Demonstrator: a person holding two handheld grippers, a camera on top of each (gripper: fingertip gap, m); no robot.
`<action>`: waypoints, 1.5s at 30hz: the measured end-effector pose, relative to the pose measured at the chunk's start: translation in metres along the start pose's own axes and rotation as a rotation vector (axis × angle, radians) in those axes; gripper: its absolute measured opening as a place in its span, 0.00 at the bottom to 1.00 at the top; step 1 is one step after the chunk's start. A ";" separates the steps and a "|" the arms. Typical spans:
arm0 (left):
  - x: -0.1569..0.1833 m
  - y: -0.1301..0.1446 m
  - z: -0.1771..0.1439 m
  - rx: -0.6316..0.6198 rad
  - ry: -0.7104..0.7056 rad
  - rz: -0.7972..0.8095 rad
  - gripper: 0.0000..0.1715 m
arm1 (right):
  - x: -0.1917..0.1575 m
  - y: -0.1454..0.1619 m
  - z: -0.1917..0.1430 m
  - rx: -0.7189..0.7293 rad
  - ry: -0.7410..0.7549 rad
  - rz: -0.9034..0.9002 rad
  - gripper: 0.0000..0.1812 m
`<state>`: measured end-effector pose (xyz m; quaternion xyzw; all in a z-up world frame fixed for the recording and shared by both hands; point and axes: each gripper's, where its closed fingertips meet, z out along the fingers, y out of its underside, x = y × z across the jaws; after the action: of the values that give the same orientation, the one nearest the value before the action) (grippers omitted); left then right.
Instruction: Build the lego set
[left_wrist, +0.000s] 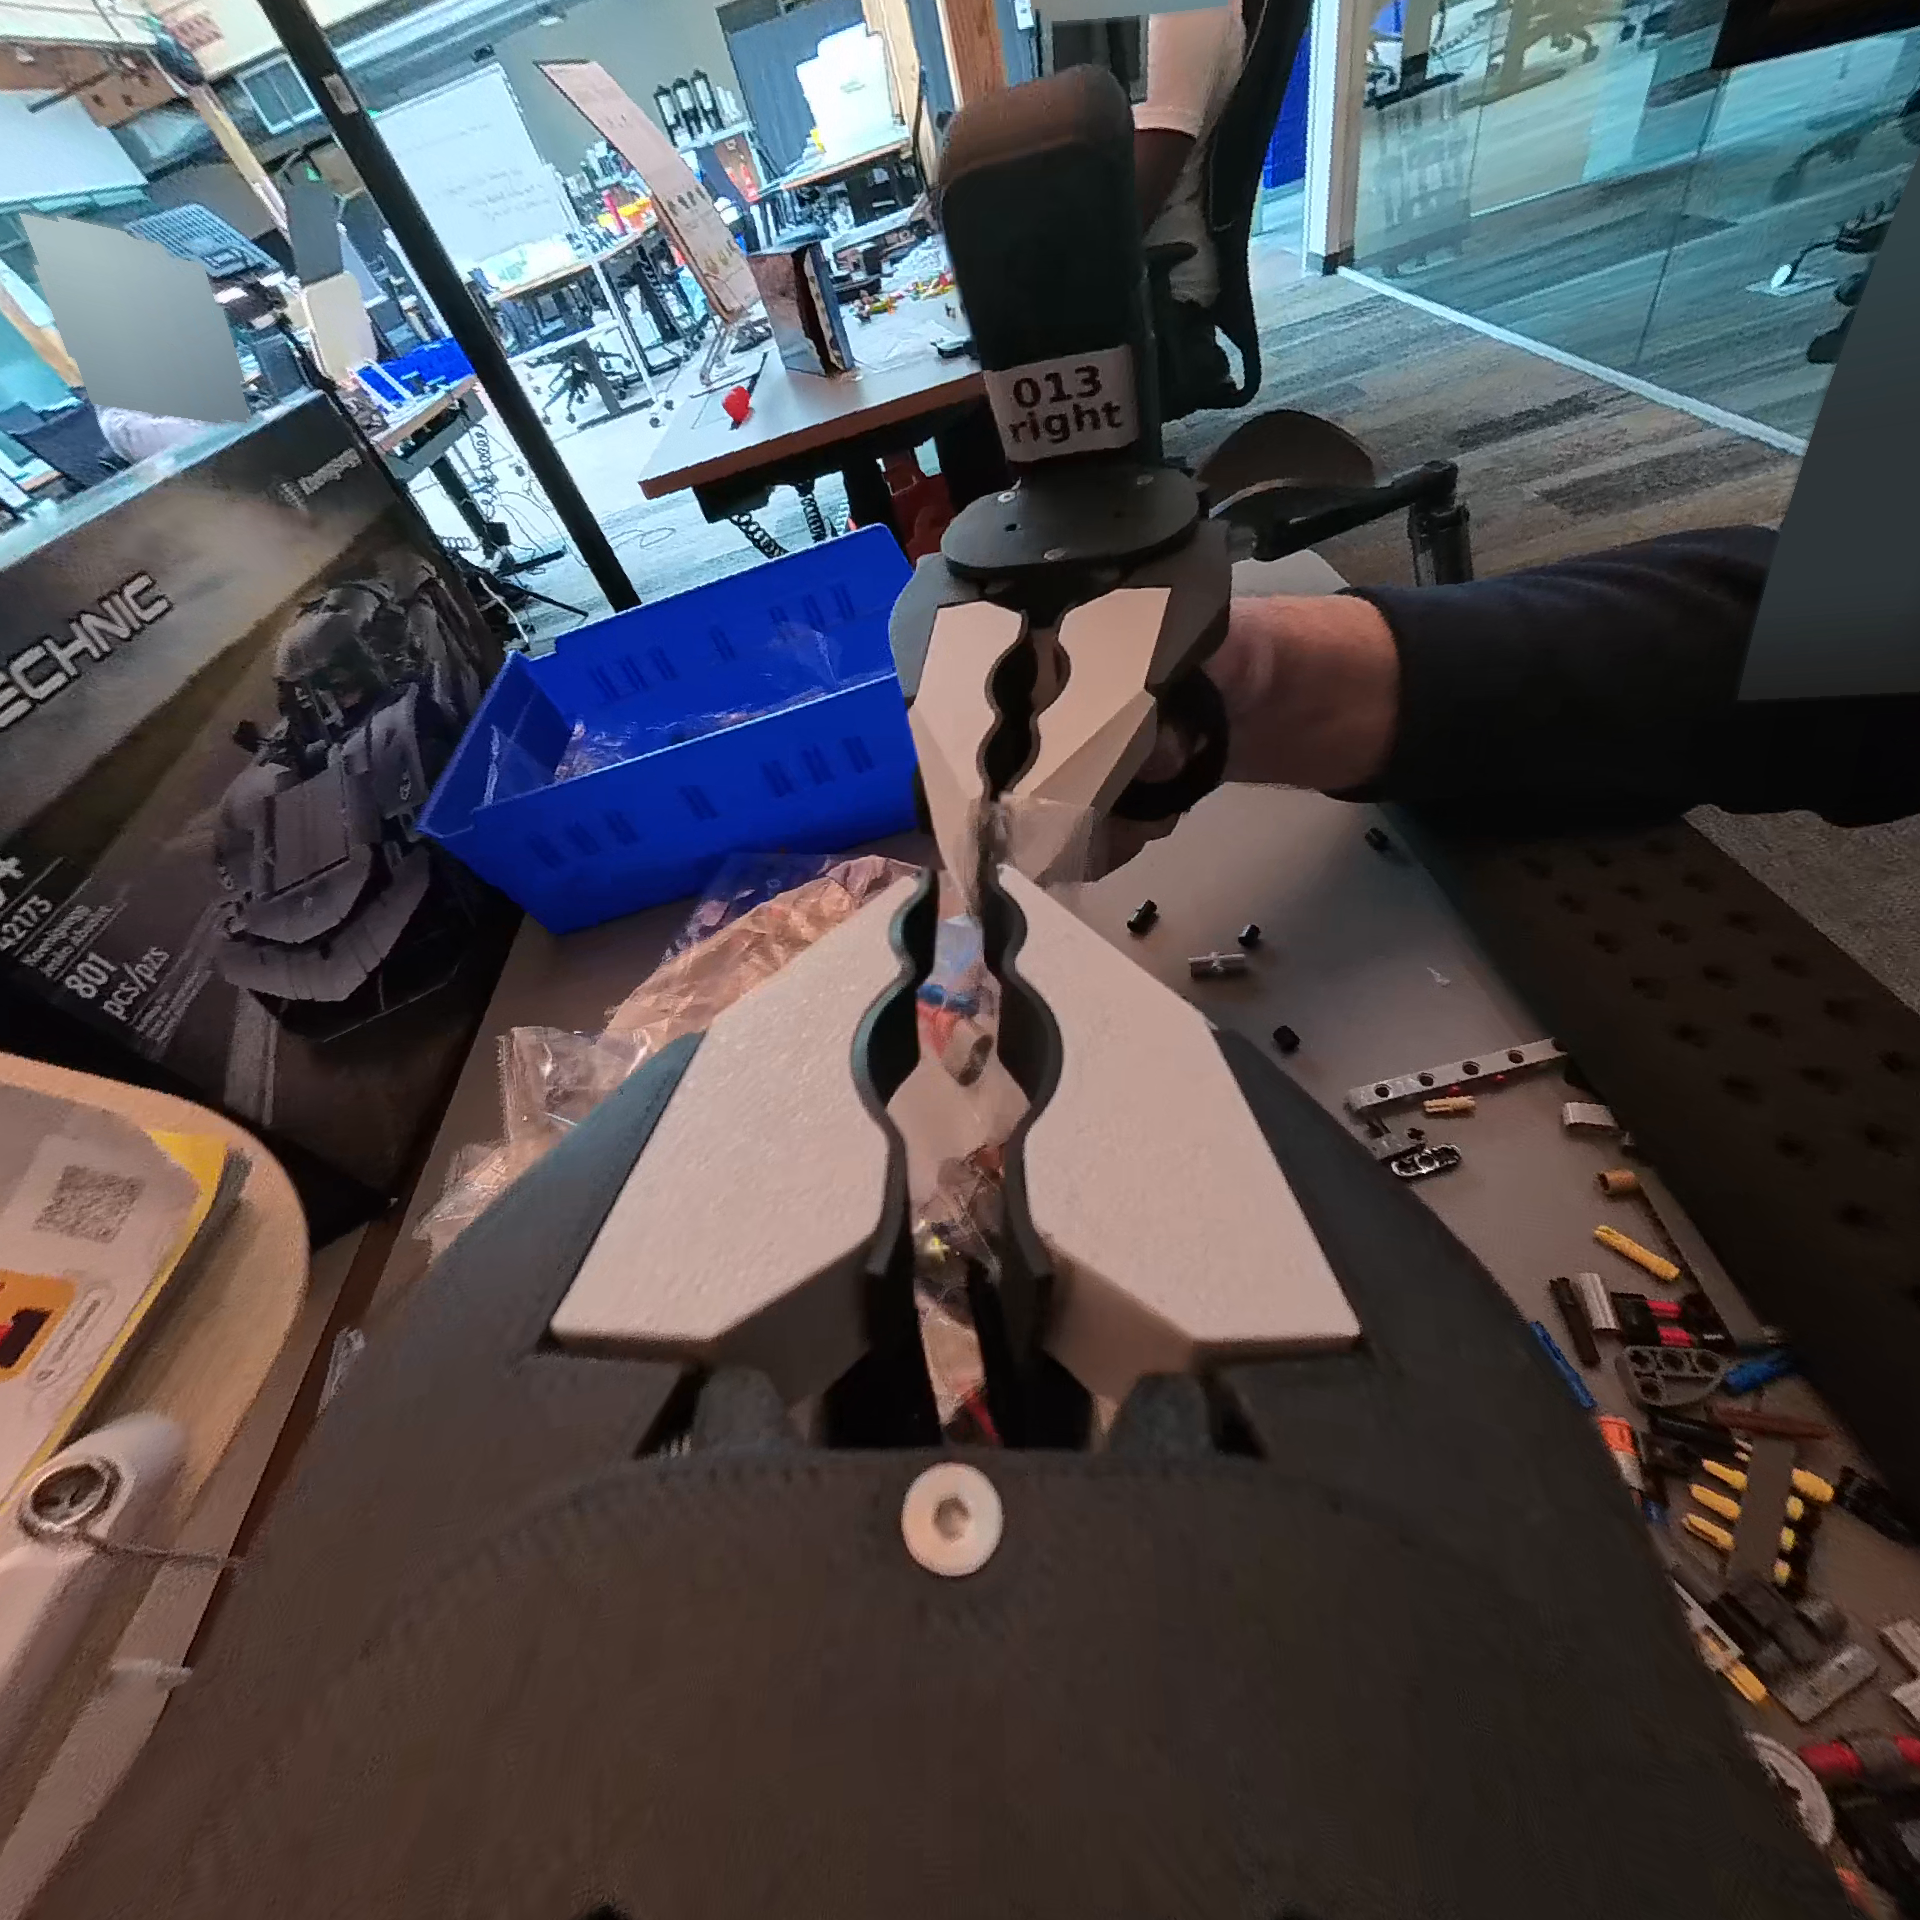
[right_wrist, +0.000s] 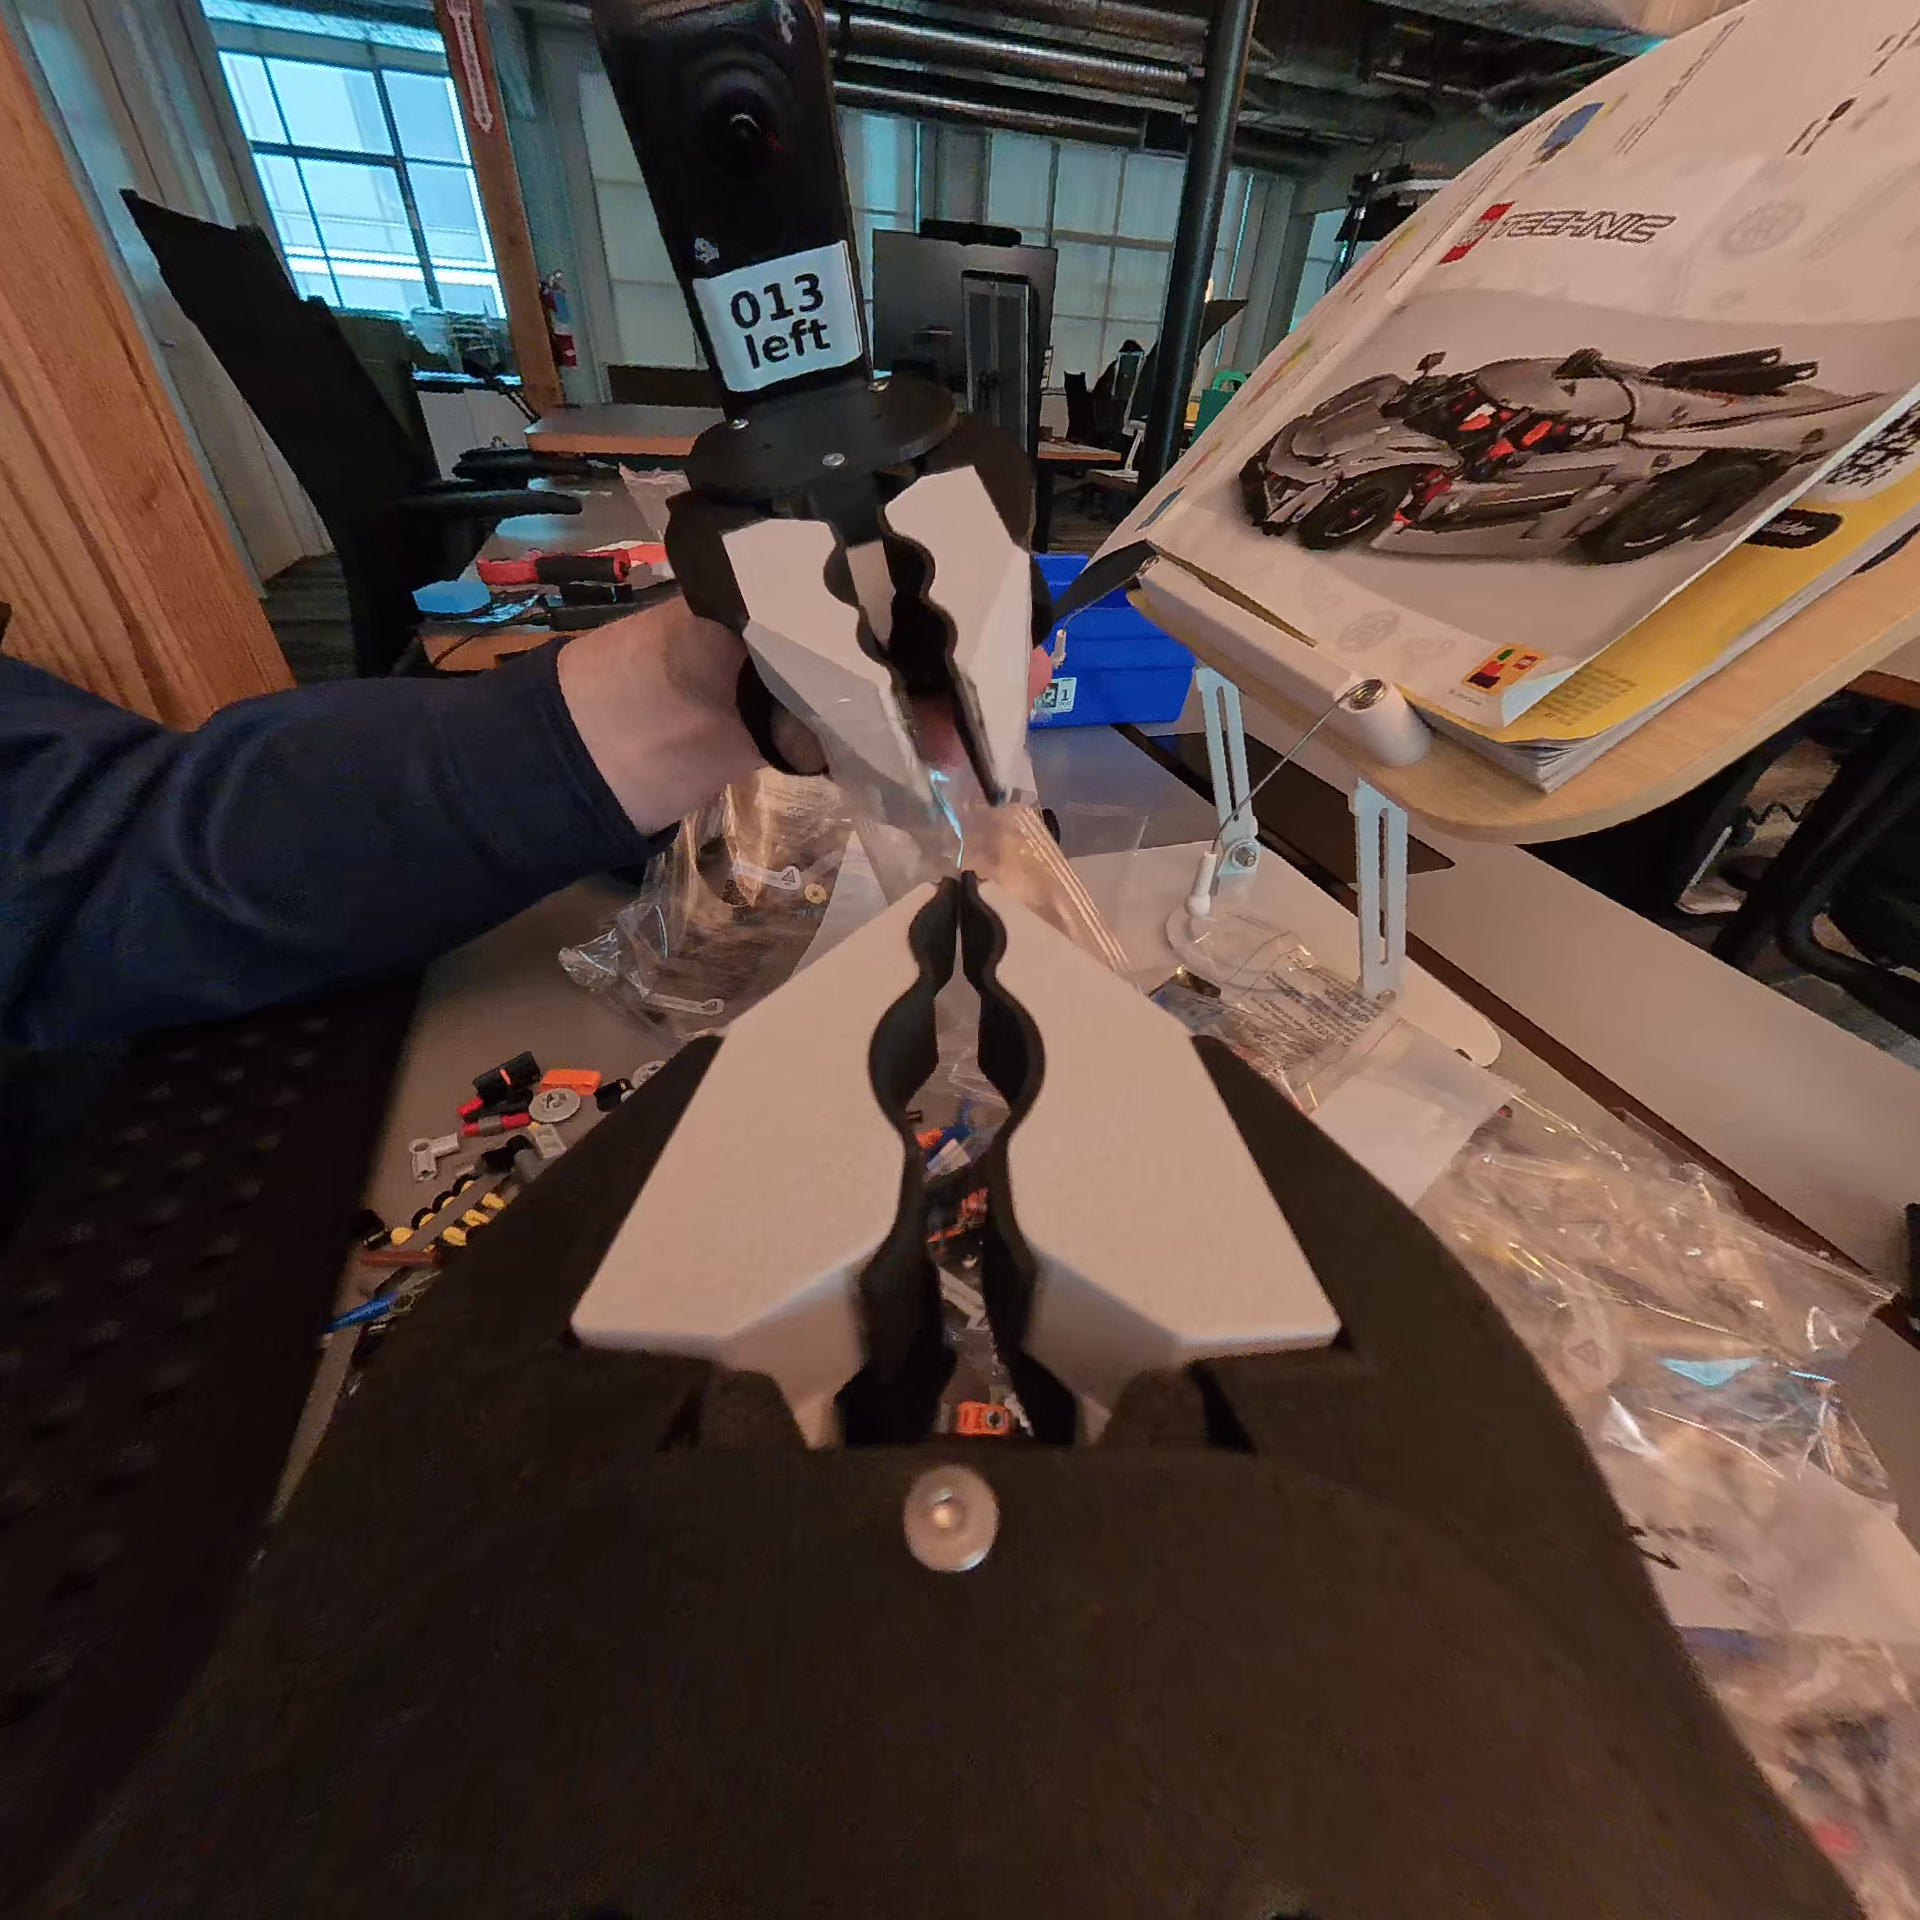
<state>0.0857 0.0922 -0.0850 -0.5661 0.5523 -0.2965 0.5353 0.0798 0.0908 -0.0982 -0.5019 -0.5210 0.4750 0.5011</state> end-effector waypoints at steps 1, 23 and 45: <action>-0.001 0.000 -0.001 -0.001 -0.006 -0.001 0.04 | 0.000 0.000 0.000 0.001 0.002 -0.001 0.00; 0.005 0.011 0.008 -0.065 0.021 0.021 0.00 | 0.000 0.006 0.004 -0.032 0.016 -0.030 0.00; 0.004 0.015 0.008 -0.078 0.039 -0.050 0.04 | 0.005 -0.001 0.000 0.000 0.046 -0.047 0.00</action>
<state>0.0898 0.0932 -0.1027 -0.5942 0.5593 -0.2990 0.4946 0.0803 0.0958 -0.0973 -0.5003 -0.5208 0.4516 0.5240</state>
